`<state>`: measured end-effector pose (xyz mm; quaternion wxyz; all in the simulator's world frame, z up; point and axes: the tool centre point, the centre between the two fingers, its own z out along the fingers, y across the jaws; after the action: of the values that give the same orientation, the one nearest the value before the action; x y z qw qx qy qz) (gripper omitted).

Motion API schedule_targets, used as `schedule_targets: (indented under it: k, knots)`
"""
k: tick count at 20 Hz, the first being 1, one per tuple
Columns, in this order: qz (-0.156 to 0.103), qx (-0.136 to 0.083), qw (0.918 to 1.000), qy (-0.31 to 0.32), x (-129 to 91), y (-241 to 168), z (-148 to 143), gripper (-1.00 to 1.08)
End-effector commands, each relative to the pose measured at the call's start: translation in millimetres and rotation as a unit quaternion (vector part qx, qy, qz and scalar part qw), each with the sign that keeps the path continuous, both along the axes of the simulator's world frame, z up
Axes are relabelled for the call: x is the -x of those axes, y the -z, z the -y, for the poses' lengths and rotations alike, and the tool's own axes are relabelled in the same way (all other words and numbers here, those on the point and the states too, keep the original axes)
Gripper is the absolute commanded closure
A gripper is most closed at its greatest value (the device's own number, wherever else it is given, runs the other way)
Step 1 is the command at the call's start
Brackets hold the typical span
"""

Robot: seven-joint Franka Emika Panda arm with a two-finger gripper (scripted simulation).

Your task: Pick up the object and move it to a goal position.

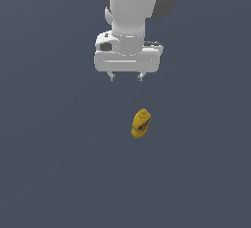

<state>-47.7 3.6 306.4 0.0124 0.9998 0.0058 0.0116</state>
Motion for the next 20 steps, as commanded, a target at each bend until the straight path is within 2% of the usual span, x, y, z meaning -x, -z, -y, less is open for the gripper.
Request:
schedule_targets:
  k: [1,10,15,20]
  knots:
    - [0.0,-0.001,0.9998,0.018,-2.8,3.1,-2.6,-0.92]
    - [0.0,-0.006,0.9937,0.112,-17.0,19.4,-16.3,-0.92]
    - [-0.001,-0.009,0.9855,0.169,-25.2,29.9,-25.0,-0.92]
    - [-0.002,-0.011,0.974,0.226,-33.0,40.8,-33.8,-0.92]
